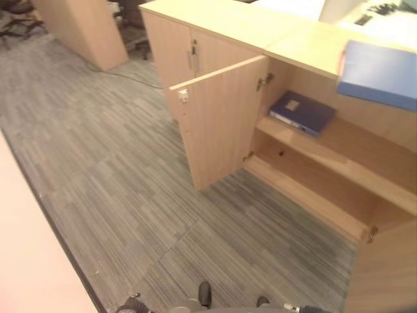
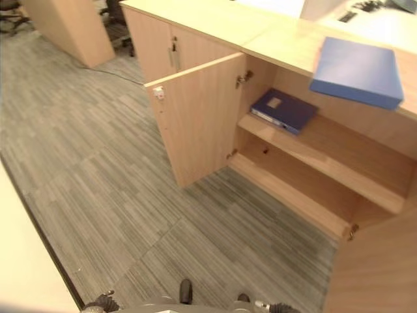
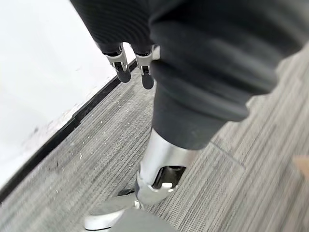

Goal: Put the empty folder in the office cabinet

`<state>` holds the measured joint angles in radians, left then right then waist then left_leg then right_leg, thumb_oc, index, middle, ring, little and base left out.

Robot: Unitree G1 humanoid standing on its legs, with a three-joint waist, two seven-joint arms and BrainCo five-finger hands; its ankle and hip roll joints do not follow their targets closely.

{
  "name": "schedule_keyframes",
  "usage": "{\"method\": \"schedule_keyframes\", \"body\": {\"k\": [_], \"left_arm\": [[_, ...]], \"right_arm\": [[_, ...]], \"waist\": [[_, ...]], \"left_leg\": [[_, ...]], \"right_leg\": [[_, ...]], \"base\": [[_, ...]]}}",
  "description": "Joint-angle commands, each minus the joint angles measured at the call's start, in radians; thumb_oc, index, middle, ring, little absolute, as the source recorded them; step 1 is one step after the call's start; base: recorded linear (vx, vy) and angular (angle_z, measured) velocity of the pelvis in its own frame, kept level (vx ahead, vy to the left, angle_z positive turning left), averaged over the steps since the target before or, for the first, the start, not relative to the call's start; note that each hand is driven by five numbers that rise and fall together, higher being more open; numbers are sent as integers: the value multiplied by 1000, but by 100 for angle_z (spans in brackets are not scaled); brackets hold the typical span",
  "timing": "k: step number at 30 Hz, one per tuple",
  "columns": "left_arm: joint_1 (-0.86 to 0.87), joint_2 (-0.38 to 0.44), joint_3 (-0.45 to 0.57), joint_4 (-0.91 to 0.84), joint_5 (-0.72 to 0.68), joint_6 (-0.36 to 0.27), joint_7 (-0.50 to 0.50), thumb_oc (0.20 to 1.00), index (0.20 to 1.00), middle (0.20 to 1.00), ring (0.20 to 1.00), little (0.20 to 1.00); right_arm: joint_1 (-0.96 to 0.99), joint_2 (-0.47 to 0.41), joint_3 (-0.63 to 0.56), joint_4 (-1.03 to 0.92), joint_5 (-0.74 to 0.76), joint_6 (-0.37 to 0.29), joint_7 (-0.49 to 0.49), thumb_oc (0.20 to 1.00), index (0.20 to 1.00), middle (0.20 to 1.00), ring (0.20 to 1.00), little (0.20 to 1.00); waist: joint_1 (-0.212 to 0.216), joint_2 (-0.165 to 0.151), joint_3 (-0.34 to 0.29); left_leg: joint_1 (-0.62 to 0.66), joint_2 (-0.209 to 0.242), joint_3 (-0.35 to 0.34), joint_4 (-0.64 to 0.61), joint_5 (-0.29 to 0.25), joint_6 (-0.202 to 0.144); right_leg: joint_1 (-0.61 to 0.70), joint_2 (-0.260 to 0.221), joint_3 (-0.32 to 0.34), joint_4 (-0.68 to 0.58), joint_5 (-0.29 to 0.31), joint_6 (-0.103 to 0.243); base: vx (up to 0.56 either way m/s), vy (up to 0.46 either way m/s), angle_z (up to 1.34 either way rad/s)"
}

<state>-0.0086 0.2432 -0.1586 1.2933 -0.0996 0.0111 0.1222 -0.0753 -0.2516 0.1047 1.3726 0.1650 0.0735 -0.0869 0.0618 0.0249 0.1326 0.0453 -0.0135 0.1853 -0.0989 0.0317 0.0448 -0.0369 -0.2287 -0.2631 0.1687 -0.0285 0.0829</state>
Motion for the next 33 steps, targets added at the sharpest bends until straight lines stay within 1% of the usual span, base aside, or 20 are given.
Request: {"method": "schedule_keyframes", "body": {"k": [1,3,5,6,7,9,12,14,15,16,17,20,22,23,24,25,26,27,30,33], "left_arm": [[2,11,15,46,38,11,-11,1000,1000,1000,1000,1000],[-8,12,11,35,37,12,-10,1000,1000,1000,1000,1000],[-25,8,3,25,39,11,-10,1000,1000,1000,1000,1000],[-26,8,3,25,39,11,-10,1000,1000,1000,1000,1000],[-43,8,-9,19,50,10,-10,1000,1000,1000,1000,1000],[-48,2,-19,17,55,5,-10,1000,1000,1000,1000,1000],[-54,-14,-26,8,46,2,-13,1000,1000,1000,1000,1000],[-56,-26,-31,1,30,-1,-20,1000,1000,1000,1000,1000],[-56,-29,-30,0,21,0,-21,1000,1000,1000,1000,1000],[-56,-29,-30,0,21,0,-21,1000,1000,1000,1000,1000],[-54,-39,-17,-12,-30,-1,-23,1000,1000,1000,1000,1000],[-52,-48,2,-25,-84,-4,-20,1000,1000,1000,1000,1000],[-47,-52,-8,-44,-80,-7,-25,1000,1000,1000,1000,1000],[-47,-52,-8,-44,-80,-7,-25,1000,1000,1000,1000,1000],[-46,-51,-18,-58,-81,-12,-29,1000,1000,1000,1000,1000],[-45,-51,-18,-58,-81,-11,-29,1000,1000,1000,1000,1000],[-49,-49,-25,-69,-82,-14,-31,1000,1000,1000,1000,1000],[-49,-49,-25,-69,-82,-14,-31,1000,1000,1000,1000,1000],[-62,-50,-41,-86,-84,-19,-29,1000,1000,1000,1000,1000],[-66,-55,-53,-87,-73,-22,-31,1000,1000,1000,1000,1000]], "right_arm": [[-7,-31,7,-3,32,0,-10,1000,1000,1000,1000,1000],[-18,-28,21,-9,32,-3,-14,1000,1000,1000,1000,1000],[-30,-27,26,-9,37,-4,-21,1000,1000,1000,1000,1000],[-31,-27,26,-8,37,-4,-21,1000,1000,1000,1000,1000],[-29,-24,26,-3,41,-1,-25,1000,1000,1000,1000,1000],[-23,-19,30,5,43,-4,-31,1000,1000,1000,1000,1000],[-8,-12,38,29,35,-4,-36,1000,1000,1000,1000,1000],[4,-12,46,41,32,-6,-36,1000,1000,1000,1000,1000],[-1,-15,47,37,38,-8,-37,1000,1000,1000,1000,1000],[-2,-15,47,37,38,-8,-37,1000,1000,1000,1000,1000],[-10,-20,51,30,49,-9,-42,1000,1000,1000,1000,1000],[-11,-25,53,26,51,-7,-40,1000,1000,1000,1000,1000],[-12,-33,64,20,36,-3,-40,1000,1000,1000,1000,1000],[-12,-33,64,20,36,-3,-39,1000,1000,1000,1000,1000],[-10,-42,76,19,22,-4,-38,1000,1000,1000,1000,1000],[-10,-42,76,19,22,-4,-38,1000,1000,1000,1000,1000],[-9,-47,81,19,12,-6,-40,1000,1000,1000,1000,1000],[-9,-47,81,19,12,-6,-40,1000,1000,1000,1000,1000],[-10,-50,97,18,-25,1,-47,1000,1000,1000,1000,1000],[-7,-52,94,26,-39,5,-39,1000,1000,1000,1000,1000]], "waist": [[-10,10,13],[-30,5,23],[-49,-4,34],[-48,-3,34],[-62,-18,36],[-63,-28,28],[-70,-31,6],[-80,-49,9],[-79,-57,15],[-80,-55,15],[-68,-64,35],[-55,-72,44],[-30,-89,42],[-29,-90,42],[-12,-98,39],[-11,-99,39],[-4,-92,33],[-3,-93,34],[14,-68,35],[19,-48,24]], "left_leg": [[50,6,-35,14,-97,-28],[70,12,-2,12,-108,-29],[91,9,10,12,-123,-33],[92,11,11,12,-124,-34],[103,4,4,12,-135,-40],[112,2,6,12,-146,-45],[142,35,16,13,-164,-62],[101,103,39,228,-219,-90],[70,132,49,342,-196,-97],[64,135,47,353,-201,-99],[-36,171,23,605,-129,-105],[-95,180,9,687,-95,-93],[-170,145,-15,613,-114,-73],[-168,144,-13,611,-114,-73],[-194,131,-42,505,-116,-77],[-192,130,-41,502,-115,-76],[-195,128,-84,302,-12,-95],[-191,127,-84,297,-9,-95],[-227,149,-160,91,122,-133],[-210,148,-198,37,144,-152]], "right_leg": [[-40,-83,-143,92,98,70],[-98,-19,-180,37,107,70],[-145,34,-185,-39,148,83],[-143,37,-185,-43,150,82],[-135,73,-170,-134,163,84],[-110,85,-168,-168,170,75],[-79,114,-162,-174,149,60],[-31,137,-139,-163,108,27],[-11,142,-132,-161,98,12],[-12,144,-133,-161,97,10],[25,162,-123,-159,62,-36],[51,168,-115,-157,32,-58],[83,158,-73,-173,20,-50],[84,157,-72,-173,20,-49],[105,149,-53,-187,15,-37],[106,148,-52,-187,15,-36],[112,147,-46,-196,21,-30],[114,146,-46,-196,21,-30],[158,163,-19,-215,0,-21],[181,164,11,-230,-4,-5]], "base": [[158,77,-88],[148,-31,-102],[158,-84,-98],[197,-134,-65],[201,-154,-37],[229,-181,-12],[248,-234,-16],[256,-314,1],[130,-192,2],[163,-280,-19],[129,-236,-29],[131,-132,-31],[198,3,-40],[276,45,-26],[144,35,-14],[222,109,-46],[81,75,-55],[163,109,-47],[248,112,-21],[239,172,-24]]}}
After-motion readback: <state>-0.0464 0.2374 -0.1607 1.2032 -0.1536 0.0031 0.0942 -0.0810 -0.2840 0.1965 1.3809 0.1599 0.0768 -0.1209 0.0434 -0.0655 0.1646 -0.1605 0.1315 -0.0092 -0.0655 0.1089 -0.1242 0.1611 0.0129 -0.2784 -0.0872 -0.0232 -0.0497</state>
